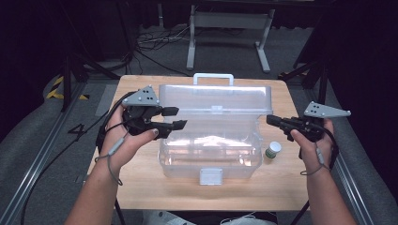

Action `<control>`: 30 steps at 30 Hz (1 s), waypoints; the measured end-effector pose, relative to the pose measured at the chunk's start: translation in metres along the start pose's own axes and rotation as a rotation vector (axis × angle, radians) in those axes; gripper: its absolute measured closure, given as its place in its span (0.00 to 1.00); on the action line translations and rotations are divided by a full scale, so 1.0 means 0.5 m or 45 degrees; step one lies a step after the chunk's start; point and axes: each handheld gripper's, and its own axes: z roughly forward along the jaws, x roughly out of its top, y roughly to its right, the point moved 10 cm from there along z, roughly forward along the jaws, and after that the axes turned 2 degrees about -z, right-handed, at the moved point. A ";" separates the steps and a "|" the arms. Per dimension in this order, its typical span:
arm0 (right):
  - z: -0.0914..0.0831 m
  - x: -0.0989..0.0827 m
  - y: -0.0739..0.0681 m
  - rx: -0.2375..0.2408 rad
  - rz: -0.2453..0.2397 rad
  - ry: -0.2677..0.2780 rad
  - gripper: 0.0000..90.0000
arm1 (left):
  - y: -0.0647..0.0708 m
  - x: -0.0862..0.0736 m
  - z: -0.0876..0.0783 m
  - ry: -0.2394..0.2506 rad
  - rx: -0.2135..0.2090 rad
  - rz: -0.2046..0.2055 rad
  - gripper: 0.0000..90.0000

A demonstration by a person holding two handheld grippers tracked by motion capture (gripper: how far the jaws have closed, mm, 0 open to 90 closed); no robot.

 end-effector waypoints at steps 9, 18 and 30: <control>0.002 0.004 0.002 -0.012 0.012 0.020 1.00 | -0.009 -0.036 0.011 0.023 0.002 -0.050 0.67; 0.002 0.004 0.003 -0.010 0.013 0.031 1.00 | -0.028 -0.059 0.013 0.110 0.081 -0.087 0.82; 0.003 0.003 0.003 -0.013 0.008 0.042 1.00 | -0.069 -0.076 0.035 0.243 0.149 -0.157 0.92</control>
